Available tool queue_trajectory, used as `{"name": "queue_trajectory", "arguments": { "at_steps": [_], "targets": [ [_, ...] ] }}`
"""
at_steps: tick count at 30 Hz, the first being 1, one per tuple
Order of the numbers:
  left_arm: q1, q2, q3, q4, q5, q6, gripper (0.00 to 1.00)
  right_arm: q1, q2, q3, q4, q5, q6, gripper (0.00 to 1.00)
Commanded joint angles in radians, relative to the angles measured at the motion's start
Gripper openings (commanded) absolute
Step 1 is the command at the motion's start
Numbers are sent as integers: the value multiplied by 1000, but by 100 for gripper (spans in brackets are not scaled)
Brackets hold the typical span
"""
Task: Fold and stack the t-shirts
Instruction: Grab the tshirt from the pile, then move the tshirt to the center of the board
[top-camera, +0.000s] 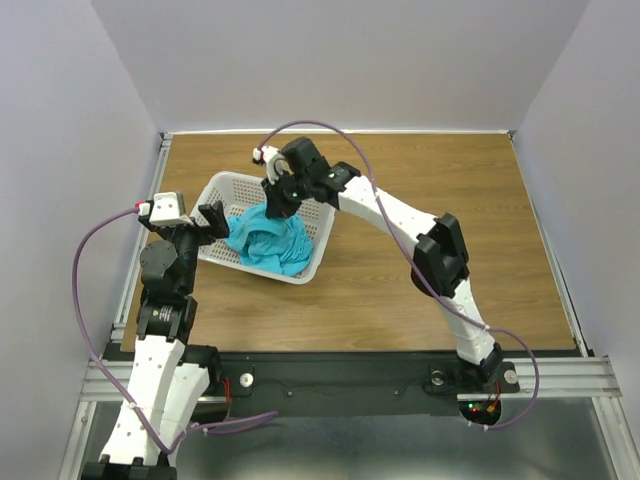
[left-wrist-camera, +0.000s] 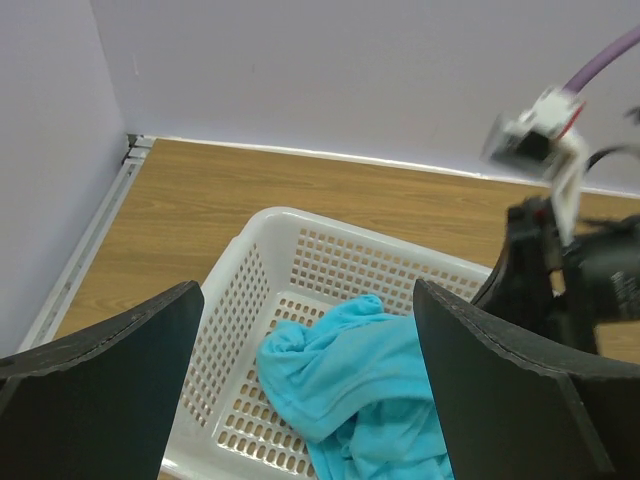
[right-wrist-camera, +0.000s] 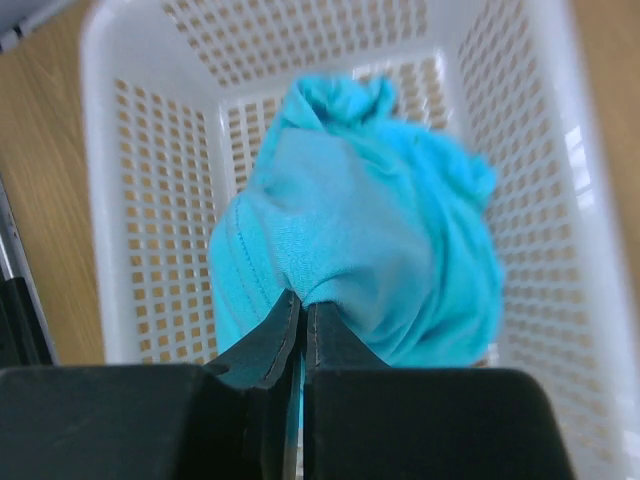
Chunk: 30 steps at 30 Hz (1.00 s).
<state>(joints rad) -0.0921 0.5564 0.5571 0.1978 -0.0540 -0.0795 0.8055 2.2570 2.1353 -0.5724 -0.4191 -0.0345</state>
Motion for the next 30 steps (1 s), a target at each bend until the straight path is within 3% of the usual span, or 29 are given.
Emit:
{"name": "queue_trajectory", "arguments": {
  "at_steps": [1, 6, 11, 17, 21, 30],
  "targets": [
    [-5, -27, -11, 61, -14, 7, 98, -2, -210, 133, 35, 2, -183, 1],
    [-5, -23, -19, 69, -15, 3, 98, -2, -281, 296, 32, 63, -211, 0],
    [-5, -16, -23, 68, -26, 1, 97, -38, -349, 411, 39, 218, -212, 1],
    [-6, 19, -26, 71, -35, 6, 97, -267, -444, 471, 95, 365, -111, 1],
    [-6, 48, -25, 75, -12, 0, 96, -409, -511, 479, 100, 384, -91, 1],
    [-6, 68, -23, 77, 3, -6, 96, -485, -596, 408, 106, 401, -88, 1]
  ]
}}
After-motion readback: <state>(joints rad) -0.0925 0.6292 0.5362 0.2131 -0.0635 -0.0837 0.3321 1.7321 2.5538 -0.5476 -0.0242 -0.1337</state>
